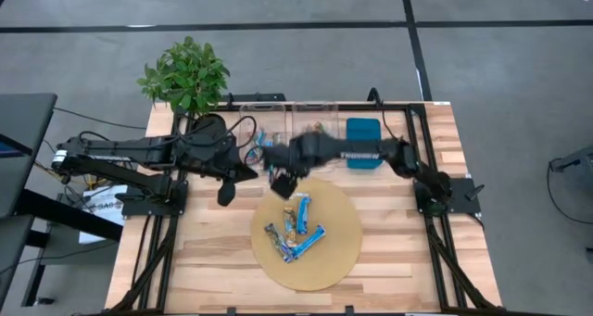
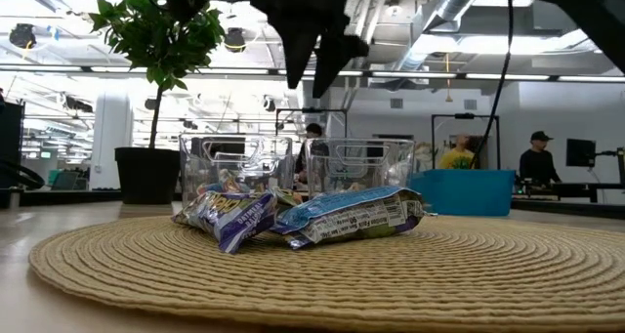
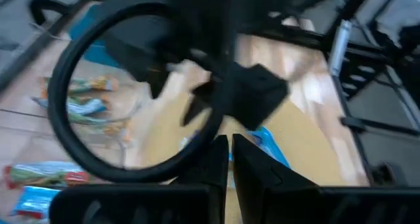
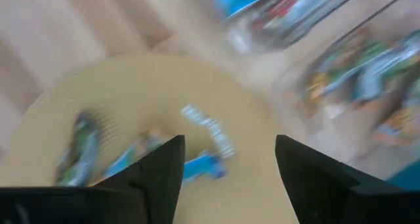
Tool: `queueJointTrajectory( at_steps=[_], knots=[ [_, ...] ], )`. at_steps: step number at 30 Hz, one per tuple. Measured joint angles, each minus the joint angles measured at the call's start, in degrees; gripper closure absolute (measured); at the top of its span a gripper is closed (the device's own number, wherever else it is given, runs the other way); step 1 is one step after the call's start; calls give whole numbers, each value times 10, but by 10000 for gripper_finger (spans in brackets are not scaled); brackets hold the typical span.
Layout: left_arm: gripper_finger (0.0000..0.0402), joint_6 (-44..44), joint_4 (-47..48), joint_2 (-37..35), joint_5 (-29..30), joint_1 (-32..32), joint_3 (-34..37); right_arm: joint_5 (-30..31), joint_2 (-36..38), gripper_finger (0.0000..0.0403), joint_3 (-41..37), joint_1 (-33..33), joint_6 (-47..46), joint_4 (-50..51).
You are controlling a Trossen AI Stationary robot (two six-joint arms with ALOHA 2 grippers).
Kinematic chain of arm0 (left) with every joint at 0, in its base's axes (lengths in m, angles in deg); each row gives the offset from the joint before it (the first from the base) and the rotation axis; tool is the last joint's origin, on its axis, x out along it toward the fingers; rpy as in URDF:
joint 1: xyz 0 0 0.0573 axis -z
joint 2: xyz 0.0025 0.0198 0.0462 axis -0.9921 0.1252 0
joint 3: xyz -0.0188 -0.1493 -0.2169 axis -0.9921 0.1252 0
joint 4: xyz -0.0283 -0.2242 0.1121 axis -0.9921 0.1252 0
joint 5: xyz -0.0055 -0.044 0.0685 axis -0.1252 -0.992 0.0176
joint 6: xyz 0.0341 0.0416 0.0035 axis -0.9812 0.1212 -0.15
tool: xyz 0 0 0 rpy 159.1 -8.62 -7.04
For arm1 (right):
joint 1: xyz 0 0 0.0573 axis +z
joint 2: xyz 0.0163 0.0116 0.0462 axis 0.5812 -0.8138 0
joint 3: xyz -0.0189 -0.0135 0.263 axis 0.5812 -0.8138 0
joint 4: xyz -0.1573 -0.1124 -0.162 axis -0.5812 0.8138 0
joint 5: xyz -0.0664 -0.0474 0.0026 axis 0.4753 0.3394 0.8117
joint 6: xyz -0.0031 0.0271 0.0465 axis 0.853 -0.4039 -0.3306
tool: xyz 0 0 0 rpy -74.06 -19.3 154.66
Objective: Pick and place Granola Bars by type
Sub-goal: Put the yellow granola bar into the right transparent bin
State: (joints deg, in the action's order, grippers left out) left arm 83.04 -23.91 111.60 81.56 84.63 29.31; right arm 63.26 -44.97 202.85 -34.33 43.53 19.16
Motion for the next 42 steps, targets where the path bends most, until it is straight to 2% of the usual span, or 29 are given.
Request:
queueJointTrajectory(
  at_steps=[8,17,24,28,42],
  knots=[
    [386,-21,35,-3,-52,0,0,-2,-2,183,-54,102,-171,-46],
    [386,-33,42,-3,-64,0,0,-18,-25,185,-100,157,-350,-144],
    [386,-29,48,-3,-65,0,0,-17,-27,186,-141,168,-392,-176],
    [386,-28,51,-3,-65,0,0,-27,-23,188,-175,168,-389,-224],
    [386,-27,54,-3,-65,0,0,-66,-26,188,-249,140,-360,-293]
  ],
)
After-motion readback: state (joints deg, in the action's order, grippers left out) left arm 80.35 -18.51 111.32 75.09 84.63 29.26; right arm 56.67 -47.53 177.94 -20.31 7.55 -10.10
